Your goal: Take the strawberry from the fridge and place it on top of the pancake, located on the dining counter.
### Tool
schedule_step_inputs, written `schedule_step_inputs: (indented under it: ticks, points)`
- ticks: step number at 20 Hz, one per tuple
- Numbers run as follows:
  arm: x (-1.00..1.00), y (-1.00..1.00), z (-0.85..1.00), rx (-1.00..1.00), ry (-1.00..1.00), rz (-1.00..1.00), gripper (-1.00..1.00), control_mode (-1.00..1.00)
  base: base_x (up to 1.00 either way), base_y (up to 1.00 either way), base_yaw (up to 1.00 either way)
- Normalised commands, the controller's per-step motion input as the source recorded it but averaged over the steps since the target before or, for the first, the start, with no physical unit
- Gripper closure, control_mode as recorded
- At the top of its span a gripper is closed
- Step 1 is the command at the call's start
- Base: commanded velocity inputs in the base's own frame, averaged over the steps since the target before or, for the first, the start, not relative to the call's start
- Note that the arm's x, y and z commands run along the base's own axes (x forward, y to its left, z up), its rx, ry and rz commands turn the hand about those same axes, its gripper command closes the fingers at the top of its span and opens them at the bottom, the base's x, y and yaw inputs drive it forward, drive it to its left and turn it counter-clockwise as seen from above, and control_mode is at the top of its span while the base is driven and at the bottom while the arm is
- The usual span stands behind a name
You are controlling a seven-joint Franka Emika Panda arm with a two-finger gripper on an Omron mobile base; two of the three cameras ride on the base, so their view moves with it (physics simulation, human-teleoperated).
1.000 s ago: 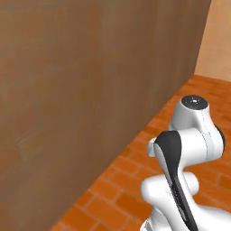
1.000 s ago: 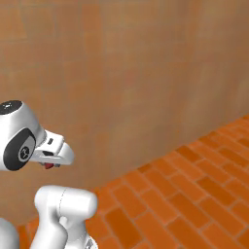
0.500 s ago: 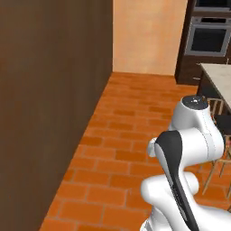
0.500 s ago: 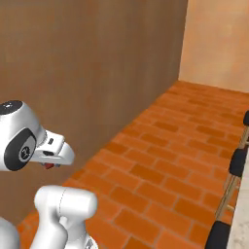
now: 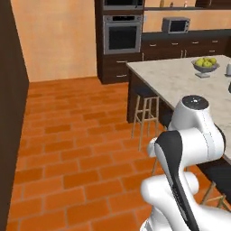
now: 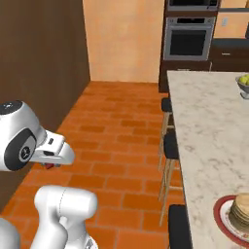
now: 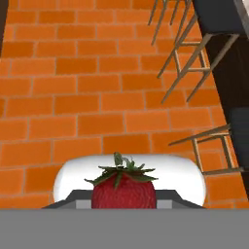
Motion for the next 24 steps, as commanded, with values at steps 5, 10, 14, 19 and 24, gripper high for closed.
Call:
schedule_step_inputs:
  ticks: [5, 10, 14, 19, 24]
  points:
    - [0.0, 0.0, 0.0, 0.0, 0.0, 0.0, 1.0, 1.0, 0.02, -0.04, -0.9]
    - [0.0, 0.0, 0.0, 0.0, 0.0, 0.0, 1.0, 1.0, 0.0, 0.0, -0.93]
    - [0.0, 0.0, 0.0, 0.0, 0.0, 0.0, 1.0, 1.0, 0.05, 0.0, -0.89]
    - [0.0, 0.0, 0.0, 0.0, 0.0, 0.0, 1.0, 1.0, 0.48, 0.0, -0.77]
    - [0.0, 0.0, 0.0, 0.0, 0.0, 0.0, 1.0, 1.0, 0.57, 0.24, -0.55]
